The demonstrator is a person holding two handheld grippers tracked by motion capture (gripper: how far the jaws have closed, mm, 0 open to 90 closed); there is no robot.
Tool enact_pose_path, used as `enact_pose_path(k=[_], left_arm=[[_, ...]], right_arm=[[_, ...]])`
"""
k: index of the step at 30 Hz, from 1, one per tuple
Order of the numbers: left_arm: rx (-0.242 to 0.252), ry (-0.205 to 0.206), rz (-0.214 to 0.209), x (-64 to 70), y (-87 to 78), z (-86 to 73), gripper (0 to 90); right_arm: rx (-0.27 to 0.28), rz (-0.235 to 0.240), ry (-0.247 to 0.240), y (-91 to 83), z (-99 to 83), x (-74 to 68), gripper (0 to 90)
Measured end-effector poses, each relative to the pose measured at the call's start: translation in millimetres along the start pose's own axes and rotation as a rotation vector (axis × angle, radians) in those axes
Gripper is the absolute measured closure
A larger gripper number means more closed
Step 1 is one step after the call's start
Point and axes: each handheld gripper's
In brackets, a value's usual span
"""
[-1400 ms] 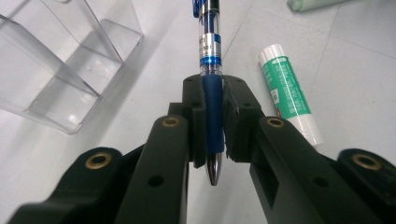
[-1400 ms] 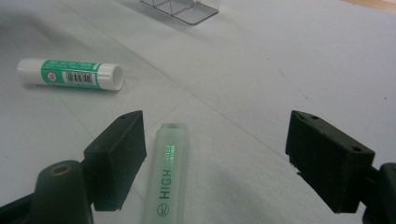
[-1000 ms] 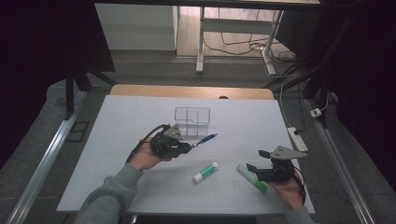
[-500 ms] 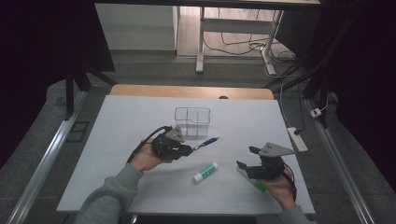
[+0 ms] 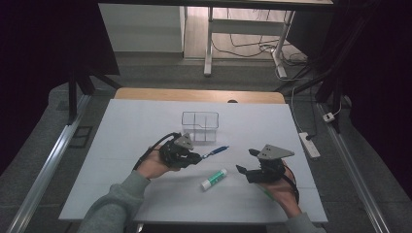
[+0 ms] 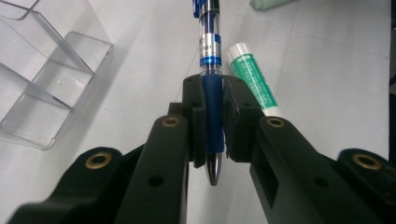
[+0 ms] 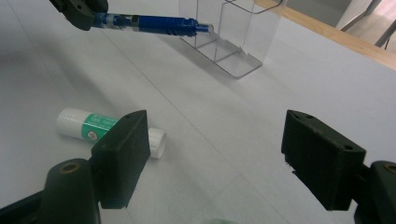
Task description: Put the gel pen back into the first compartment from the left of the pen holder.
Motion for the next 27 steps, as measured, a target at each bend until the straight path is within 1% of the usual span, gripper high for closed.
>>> enact_pose_path(k=[3,11,14,17,20,22,24,27], left_arm=[[0.005,-0.006,0.0,-1.7,0.4,-0.7,79.4],[-0.011,-0.01,-0.015,-3.2,4.8,-1.8,79.4],[-0.019,-0.006,-0.02,-2.1,7.2,-1.4,79.4],[-0.017,0.003,-0.019,0.0,8.0,0.5,79.4],[-0.022,0.009,-0.025,2.3,9.6,2.1,79.4],[-0.031,0.014,-0.028,3.8,12.0,2.8,79.4],[-0.04,0.02,-0.031,4.5,13.6,3.3,79.4],[-0.043,0.026,-0.025,5.4,14.9,3.9,79.4]], right_arm=[[-0.003,0.004,-0.005,2.1,4.9,-2.9,23.0],[-0.036,0.009,-0.066,11.6,18.5,-13.3,22.7],[-0.042,0.008,-0.085,14.4,22.9,-15.7,22.7],[-0.038,0.025,-0.096,17.8,29.3,-19.9,23.0],[-0.044,0.031,-0.132,21.7,37.3,-26.0,23.0],[-0.042,0.041,-0.139,25.0,41.7,-28.5,23.5],[-0.056,0.05,-0.152,28.7,45.1,-29.8,26.0],[-0.093,0.057,-0.184,35.9,49.1,-32.8,28.3]])
Point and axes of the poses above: each handheld gripper's, and its own axes: y roughly forward along the jaws, z roughly out of its top, x roughly to its right, and after that the axes turned 1 degree about -x, right-handed
